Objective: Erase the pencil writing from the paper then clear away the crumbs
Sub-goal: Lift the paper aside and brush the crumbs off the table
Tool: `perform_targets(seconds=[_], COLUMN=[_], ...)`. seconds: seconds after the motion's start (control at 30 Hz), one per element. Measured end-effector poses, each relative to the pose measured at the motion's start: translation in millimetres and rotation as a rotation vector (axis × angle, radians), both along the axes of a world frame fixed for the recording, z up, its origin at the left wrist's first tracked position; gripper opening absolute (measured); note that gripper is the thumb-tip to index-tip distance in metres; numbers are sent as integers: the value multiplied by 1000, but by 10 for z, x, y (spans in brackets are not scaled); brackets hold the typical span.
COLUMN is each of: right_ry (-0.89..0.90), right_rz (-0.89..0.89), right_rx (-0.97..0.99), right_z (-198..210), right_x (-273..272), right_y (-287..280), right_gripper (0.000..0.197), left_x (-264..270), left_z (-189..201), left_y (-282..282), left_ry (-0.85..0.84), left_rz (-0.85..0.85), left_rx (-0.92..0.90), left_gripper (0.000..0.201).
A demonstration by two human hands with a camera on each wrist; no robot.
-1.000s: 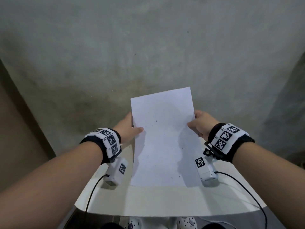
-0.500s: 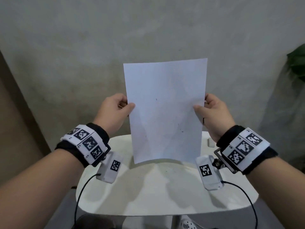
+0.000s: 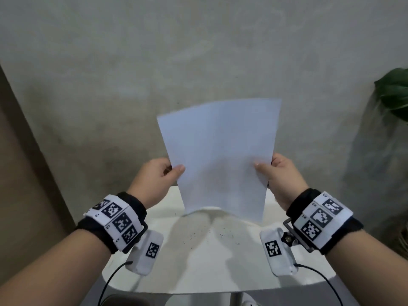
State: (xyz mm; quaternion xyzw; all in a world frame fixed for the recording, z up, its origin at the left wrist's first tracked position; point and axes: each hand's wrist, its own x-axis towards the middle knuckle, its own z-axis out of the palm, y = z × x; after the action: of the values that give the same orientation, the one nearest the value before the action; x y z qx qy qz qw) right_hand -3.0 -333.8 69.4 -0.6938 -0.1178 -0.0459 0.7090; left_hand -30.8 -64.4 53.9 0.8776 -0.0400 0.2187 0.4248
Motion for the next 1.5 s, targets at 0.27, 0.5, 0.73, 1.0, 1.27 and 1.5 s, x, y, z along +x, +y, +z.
perform_targets(seconds=[0.27, 0.5, 0.73, 1.0, 1.27, 1.5], right_ry=[17, 169, 132, 275, 79, 102], right_rz=[29, 4, 11, 130, 607, 586], right_rx=[-91, -263, -230, -931, -1809, -1517], right_z=[32, -240, -52, -170, -739, -510], right_x=[48, 8, 145, 569, 504, 533], right_y=[40, 45, 112, 174, 551, 396], right_gripper=[25, 28, 19, 52, 68, 54], left_x=[45, -40, 119, 226, -5, -444], left_z=[103, -198, -45, -108, -478, -816], left_y=[-33, -31, 1, 488, 1321, 1614], left_ry=[-65, 220, 130, 67, 206, 215], left_rz=[-8, -79, -20, 261, 404, 411], left_rx=[-58, 148, -117, -220, -352, -447], left_gripper=[67, 30, 58, 34, 16, 12])
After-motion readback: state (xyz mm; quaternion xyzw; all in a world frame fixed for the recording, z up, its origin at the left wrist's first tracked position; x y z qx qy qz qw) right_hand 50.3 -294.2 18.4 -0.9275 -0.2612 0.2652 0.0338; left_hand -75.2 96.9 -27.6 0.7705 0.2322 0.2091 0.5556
